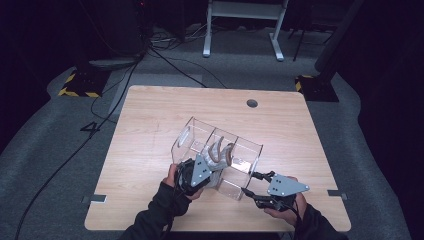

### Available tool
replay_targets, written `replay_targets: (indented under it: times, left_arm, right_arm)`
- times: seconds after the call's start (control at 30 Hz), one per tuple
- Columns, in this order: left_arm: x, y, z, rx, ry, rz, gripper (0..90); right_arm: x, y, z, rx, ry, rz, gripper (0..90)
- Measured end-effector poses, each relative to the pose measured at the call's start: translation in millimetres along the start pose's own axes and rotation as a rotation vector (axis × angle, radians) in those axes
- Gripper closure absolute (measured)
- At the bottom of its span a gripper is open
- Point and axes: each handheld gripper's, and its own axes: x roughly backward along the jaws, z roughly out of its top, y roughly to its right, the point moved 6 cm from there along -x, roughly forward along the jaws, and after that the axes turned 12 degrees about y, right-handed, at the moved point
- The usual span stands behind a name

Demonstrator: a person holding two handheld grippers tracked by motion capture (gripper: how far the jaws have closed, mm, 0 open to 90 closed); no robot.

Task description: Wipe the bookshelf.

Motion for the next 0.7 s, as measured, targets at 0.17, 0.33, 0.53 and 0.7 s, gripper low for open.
replay_targets:
  times: [0.17,0.33,0.53,0.7]
  left_arm:
    - [-4.9,7.6,-24.3,-0.028,-0.048,-0.038,77.2]
    - [-12.2,11.7,-50.8,-0.05,-0.124,-0.068,77.3]
    - [-16.1,7.0,-62.1,-0.011,-0.122,-0.071,77.3]
    - [-16.3,7.7,-59.9,-0.005,-0.118,-0.067,77.3]
  right_arm:
    - [0.1,0.0,0.0,0.0,0.0,0.001,44.6]
    - [-0.2,-0.3,0.0,-0.003,0.002,-0.006,44.5]
    - [4.7,0.5,1.9,-0.042,0.009,0.005,42.9]
    - [6.2,0.6,0.1,-0.05,-0.001,0.02,49.1]
